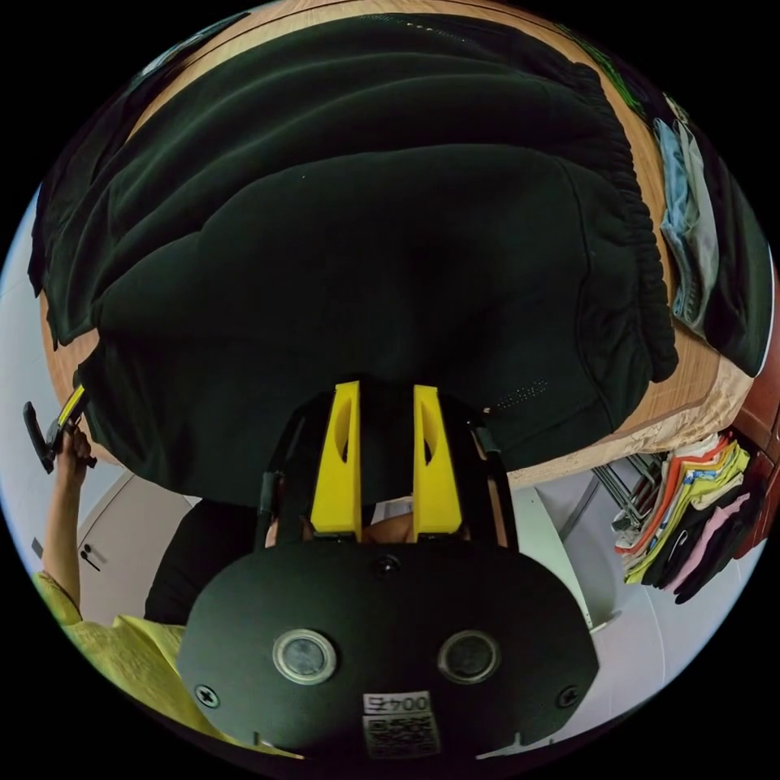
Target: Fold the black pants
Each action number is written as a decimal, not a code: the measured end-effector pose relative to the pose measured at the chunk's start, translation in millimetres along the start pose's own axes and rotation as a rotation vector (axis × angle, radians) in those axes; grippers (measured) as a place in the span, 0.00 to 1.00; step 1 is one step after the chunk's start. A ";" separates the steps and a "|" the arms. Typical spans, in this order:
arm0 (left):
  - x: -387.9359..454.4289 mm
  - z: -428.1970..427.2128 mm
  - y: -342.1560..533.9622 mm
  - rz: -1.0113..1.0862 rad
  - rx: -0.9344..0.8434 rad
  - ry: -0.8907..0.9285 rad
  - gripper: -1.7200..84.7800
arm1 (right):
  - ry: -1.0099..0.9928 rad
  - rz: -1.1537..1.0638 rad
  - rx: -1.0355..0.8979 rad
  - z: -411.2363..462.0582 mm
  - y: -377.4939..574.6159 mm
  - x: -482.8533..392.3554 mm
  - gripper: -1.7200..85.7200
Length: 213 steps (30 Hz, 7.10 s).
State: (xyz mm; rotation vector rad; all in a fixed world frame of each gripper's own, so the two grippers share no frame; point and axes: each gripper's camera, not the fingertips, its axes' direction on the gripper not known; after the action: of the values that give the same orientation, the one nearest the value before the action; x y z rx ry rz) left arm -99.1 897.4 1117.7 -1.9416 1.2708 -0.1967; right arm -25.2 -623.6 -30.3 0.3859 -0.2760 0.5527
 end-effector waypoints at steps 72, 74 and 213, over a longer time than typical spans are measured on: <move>155.1 -116.1 -278.2 0.813 -0.458 -0.546 0.06 | 0.625 -0.864 -0.131 -151.0 -218.5 -66.3 0.07; 158.0 -139.2 -253.1 0.756 -0.364 -0.576 0.05 | 0.599 -0.802 -0.045 -168.6 -196.6 -63.4 0.07; -310.3 157.0 289.9 -0.658 0.870 0.838 0.06 | -0.783 0.132 0.635 -19.8 262.7 238.4 0.06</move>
State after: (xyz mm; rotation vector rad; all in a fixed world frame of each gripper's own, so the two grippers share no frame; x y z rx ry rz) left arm -373.7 1183.9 899.7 -1.4078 0.7010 -1.7169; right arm 26.6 -301.2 110.0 1.2105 -0.8895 0.5939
